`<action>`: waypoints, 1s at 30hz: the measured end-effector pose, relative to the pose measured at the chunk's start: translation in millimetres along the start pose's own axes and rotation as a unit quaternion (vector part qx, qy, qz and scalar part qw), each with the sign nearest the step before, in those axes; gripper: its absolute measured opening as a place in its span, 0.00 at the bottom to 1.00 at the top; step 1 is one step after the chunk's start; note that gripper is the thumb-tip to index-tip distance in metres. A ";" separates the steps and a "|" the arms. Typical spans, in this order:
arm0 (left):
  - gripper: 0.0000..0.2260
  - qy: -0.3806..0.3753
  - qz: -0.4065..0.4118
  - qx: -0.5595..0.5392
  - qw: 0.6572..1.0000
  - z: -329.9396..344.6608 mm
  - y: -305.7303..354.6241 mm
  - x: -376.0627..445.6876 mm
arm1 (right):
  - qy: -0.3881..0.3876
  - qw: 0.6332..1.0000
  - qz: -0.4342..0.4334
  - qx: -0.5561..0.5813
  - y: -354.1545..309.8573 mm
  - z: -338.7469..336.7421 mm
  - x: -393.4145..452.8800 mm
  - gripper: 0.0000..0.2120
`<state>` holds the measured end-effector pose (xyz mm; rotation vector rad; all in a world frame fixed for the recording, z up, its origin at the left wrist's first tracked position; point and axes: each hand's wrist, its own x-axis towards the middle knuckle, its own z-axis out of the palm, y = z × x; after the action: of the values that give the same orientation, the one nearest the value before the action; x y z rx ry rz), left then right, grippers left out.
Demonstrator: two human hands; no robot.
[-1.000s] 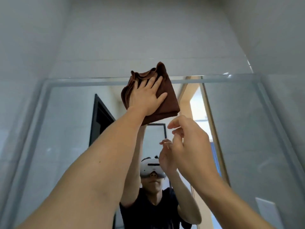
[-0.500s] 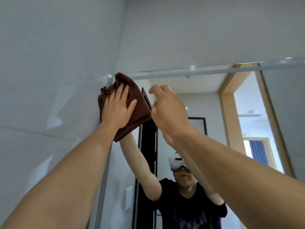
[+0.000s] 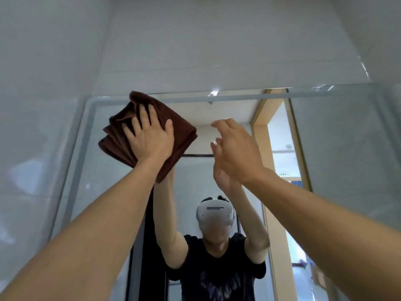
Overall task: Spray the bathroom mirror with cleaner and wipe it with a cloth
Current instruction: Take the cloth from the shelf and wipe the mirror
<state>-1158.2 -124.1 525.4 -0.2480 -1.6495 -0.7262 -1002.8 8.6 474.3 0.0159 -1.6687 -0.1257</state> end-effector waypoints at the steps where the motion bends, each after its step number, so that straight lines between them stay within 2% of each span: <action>1: 0.31 -0.001 0.022 -0.003 1.000 0.6 29.3 -7.5 | 0.009 1.000 0.009 0.003 14.1 -7.3 -3.3 0.20; 7: 0.32 -0.026 0.179 -0.032 0.983 11.6 197.7 -74.8 | 0.108 0.981 0.073 0.142 89.3 -60.0 -29.0 0.19; 11: 0.31 -0.070 0.312 -0.037 0.947 15.4 248.7 -119.1 | 0.145 0.965 0.123 0.181 122.9 -72.1 -51.1 0.19; 17: 0.27 -0.183 0.338 -0.252 0.888 -15.1 221.6 -88.5 | 0.132 0.975 0.114 0.140 129.6 -50.1 -38.0 0.19; 20: 0.27 -0.221 0.303 -0.284 0.883 -33.9 195.7 -68.3 | 0.083 0.989 0.123 -0.003 123.9 -32.4 -17.2 0.23; 22: 0.27 -0.243 0.290 -0.272 0.885 -42.1 176.7 -61.6 | 0.062 0.985 0.118 -0.106 115.9 -21.5 -7.4 0.25; 24: 0.27 -0.259 0.283 -0.267 0.884 -48.6 153.9 -60.1 | 0.059 0.977 0.126 -0.164 106.8 -9.4 -1.2 0.27; 26: 0.25 -0.247 0.284 -0.259 0.889 -54.2 123.8 -60.3 | 0.067 0.971 0.137 -0.186 99.9 2.9 -0.7 0.28; 30: 0.19 -0.159 0.279 -0.221 0.921 -67.5 46.2 -59.1 | 0.055 0.974 0.103 -0.196 81.8 18.9 4.7 0.27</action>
<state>-1065.2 -113.7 487.4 -1.1638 -1.5780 -0.6232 -1016.8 90.9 484.7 -0.4400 -1.5011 -0.2893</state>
